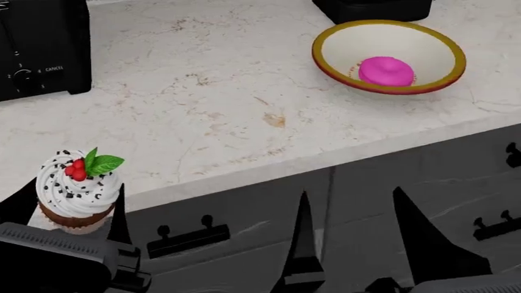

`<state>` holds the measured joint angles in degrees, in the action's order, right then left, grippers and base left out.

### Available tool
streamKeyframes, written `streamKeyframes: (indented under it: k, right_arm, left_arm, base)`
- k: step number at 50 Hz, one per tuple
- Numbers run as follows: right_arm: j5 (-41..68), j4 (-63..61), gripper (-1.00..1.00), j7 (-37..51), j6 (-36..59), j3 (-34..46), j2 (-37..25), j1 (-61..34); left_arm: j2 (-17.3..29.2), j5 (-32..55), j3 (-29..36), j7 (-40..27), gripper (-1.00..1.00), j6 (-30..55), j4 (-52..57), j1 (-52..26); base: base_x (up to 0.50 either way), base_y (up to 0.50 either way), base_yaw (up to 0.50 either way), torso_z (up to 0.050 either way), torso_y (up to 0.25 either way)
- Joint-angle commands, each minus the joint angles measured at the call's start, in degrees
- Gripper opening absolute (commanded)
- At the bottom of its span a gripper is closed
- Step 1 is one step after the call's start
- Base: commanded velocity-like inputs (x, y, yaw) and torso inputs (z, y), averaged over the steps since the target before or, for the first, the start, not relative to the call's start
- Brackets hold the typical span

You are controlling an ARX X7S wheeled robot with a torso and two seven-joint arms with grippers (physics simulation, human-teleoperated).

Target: Pick up the bowl with donut and place it on the tray. Pick up the cupcake and place it on the tray.

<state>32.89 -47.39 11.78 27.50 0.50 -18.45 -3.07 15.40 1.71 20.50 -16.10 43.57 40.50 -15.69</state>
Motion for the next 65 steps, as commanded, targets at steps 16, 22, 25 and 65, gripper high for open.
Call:
streamKeyframes:
  k: [16,22,25,65]
  right_arm:
    - [1.88,-0.26,1.0,0.72,0.12,0.35,-1.11,-0.17]
    - [2.16,-0.22,1.0,0.56,-0.72,0.01,-1.12,0.23]
    - [2.04,-0.08,1.0,0.49,-1.08,-0.02,-1.17,0.43]
    - [1.69,-3.34,1.0,3.24,-0.95,0.57,-3.35,-0.14]
  left_arm:
    - [0.58,2.24,-0.72,-1.74,-1.0,1.33,2.64,0.2]
    - [0.69,2.29,-0.72,-1.92,-1.0,1.71,2.97,0.1]
    - [0.71,2.2,-0.44,-2.05,-1.0,1.89,3.29,0.09]
    - [1.57,2.82,-0.31,-2.64,-1.0,0.17,2.37,0.73]
  base:
    - [0.14,-0.53,0.0,0.0,0.0]
    - [0.18,-0.52,0.0,0.0,0.0]
    - [0.09,-0.56,0.0,0.0,0.0]
    - [-0.03,-0.18,0.13,0.0,0.0]
